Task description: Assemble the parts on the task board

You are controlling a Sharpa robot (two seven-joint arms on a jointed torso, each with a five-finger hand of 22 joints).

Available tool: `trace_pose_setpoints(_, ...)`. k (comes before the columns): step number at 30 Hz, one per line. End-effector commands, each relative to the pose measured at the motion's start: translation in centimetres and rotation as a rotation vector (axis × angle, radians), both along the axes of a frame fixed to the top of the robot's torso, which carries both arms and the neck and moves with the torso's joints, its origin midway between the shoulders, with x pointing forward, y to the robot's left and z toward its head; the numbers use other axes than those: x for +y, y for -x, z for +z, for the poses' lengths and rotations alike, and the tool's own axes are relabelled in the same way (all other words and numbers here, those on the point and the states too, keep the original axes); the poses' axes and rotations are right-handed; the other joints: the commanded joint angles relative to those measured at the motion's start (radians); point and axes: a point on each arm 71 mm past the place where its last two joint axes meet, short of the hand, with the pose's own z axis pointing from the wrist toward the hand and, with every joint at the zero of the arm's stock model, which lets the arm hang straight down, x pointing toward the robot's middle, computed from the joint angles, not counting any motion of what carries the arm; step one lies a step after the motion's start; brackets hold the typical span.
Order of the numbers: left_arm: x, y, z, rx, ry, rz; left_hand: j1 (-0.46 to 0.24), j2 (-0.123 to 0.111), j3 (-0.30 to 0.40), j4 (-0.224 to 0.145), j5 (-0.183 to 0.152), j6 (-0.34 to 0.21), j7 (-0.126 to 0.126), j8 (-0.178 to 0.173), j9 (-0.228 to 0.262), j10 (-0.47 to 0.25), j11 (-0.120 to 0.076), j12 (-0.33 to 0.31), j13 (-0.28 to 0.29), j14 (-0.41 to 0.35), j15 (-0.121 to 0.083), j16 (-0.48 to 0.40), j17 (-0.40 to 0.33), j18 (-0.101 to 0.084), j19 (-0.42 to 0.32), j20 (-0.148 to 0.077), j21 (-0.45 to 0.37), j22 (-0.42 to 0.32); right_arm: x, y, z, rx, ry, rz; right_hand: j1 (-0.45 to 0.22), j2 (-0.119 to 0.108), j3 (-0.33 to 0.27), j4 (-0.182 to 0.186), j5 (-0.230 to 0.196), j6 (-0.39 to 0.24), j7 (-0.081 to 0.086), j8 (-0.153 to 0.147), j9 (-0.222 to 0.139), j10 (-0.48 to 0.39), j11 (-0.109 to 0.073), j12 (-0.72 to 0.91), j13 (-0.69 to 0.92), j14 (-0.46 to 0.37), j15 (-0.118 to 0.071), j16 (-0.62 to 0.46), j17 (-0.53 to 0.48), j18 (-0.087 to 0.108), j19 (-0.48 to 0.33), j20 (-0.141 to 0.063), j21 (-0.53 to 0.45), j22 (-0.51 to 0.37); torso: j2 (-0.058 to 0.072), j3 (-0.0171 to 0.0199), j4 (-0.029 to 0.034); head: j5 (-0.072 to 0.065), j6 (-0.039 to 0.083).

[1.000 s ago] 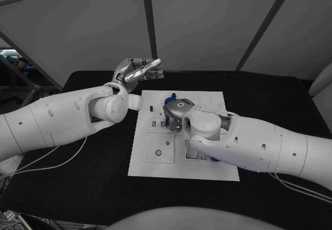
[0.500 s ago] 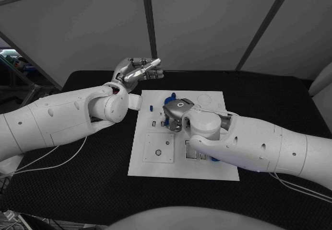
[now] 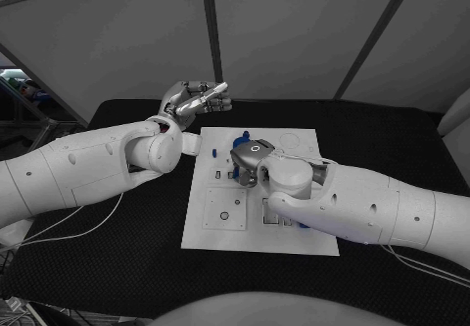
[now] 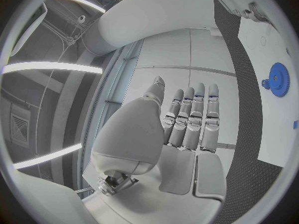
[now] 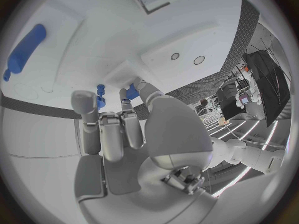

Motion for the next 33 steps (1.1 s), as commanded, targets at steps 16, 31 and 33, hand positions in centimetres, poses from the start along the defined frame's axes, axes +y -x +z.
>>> trace_pose_setpoints(16, 0.00, -0.01, 0.08, -0.004, 0.002, -0.008, 0.000, 0.012, 0.000, -0.008, 0.005, 0.007, -0.002, -0.005, -0.002, 0.006, 0.003, -0.007, -0.001, 0.009, 0.001, -0.006, -0.001, 0.000, 0.006, 0.000, -0.005, -0.002, -0.39, 0.45, -0.07, -0.004, 0.034, -0.015, -0.005, 0.004, 0.003, 0.003, 0.005, 0.009, -0.003, 0.001, 0.002, 0.002, 0.000, 0.001, 0.117, 0.099, 0.002, -0.002, 0.229, -0.002, -0.004, 0.001, -0.004, 0.003, 0.000, -0.0006, -0.0023, 0.003, 0.000)
trace_pose_setpoints(31, 0.19, -0.01, 0.07, -0.003, 0.000, -0.003, 0.000, 0.012, 0.000, -0.009, 0.005, 0.008, -0.002, -0.006, -0.002, 0.007, 0.003, -0.008, -0.001, 0.009, 0.001, -0.007, -0.001, 0.000, 0.007, 0.000, -0.005, -0.002, -0.75, 0.38, 0.37, -0.011, 0.084, -0.032, -0.003, 0.005, 0.006, 0.002, 0.007, 0.011, -0.004, 0.002, 0.002, 0.003, -0.001, 0.002, 0.118, 0.099, 0.001, -0.001, 0.230, -0.002, -0.002, 0.001, -0.002, 0.006, 0.000, -0.0008, -0.0005, 0.002, 0.008)
trace_pose_setpoints(33, 0.18, -0.01, 0.07, -0.003, 0.000, -0.003, 0.000, 0.012, 0.000, -0.009, 0.005, 0.008, -0.002, -0.006, -0.002, 0.007, 0.003, -0.008, -0.001, 0.009, 0.001, -0.007, -0.001, 0.000, 0.007, 0.000, -0.005, -0.002, -0.72, 0.35, 0.45, -0.013, 0.087, -0.032, -0.004, 0.004, 0.006, 0.002, 0.008, 0.011, -0.004, 0.002, 0.002, 0.003, -0.001, 0.001, 0.118, 0.098, 0.001, -0.002, 0.228, -0.002, -0.002, 0.001, -0.003, 0.004, 0.000, -0.0004, -0.0004, 0.002, 0.010)
